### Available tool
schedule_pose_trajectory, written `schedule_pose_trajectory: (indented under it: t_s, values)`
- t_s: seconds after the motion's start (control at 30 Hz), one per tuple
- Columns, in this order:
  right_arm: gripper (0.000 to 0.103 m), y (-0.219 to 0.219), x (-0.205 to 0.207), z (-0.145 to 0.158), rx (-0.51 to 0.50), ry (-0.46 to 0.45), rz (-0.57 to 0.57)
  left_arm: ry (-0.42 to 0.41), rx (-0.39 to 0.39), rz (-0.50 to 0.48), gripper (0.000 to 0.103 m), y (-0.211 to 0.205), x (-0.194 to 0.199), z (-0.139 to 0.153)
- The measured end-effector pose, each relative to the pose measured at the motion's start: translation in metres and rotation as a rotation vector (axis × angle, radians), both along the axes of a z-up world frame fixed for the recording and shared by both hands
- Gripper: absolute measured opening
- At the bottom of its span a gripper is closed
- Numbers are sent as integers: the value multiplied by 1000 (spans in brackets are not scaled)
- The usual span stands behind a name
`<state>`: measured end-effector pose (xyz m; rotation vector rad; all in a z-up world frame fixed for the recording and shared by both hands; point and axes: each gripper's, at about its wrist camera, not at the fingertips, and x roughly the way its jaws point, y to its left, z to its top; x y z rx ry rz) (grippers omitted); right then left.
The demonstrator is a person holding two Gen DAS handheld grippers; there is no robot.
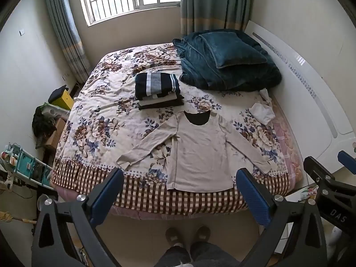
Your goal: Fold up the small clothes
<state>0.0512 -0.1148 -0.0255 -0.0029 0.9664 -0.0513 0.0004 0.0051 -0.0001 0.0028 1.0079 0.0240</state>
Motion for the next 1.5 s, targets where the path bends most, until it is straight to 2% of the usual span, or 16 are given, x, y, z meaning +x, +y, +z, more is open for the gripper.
schedule_pose_trajectory:
  t_s: [0.03,0.2,0.4,1.1,1.5]
  values:
    - [103,1,1,1,-1,1,0,7,2,2,103,2,-1,9]
    - [103,0,3,5,-3,2,3,6,-1,1,103,7,1,12]
    - [103,1,3,6,-6,-2,5,4,3,5,103,1,1,8]
    - [103,1,3,13,4,-9,6,-8,8,14,103,-9,18,21]
    - [103,4,4,22,7,-11,9,-10,4,13,103,-5,15,22]
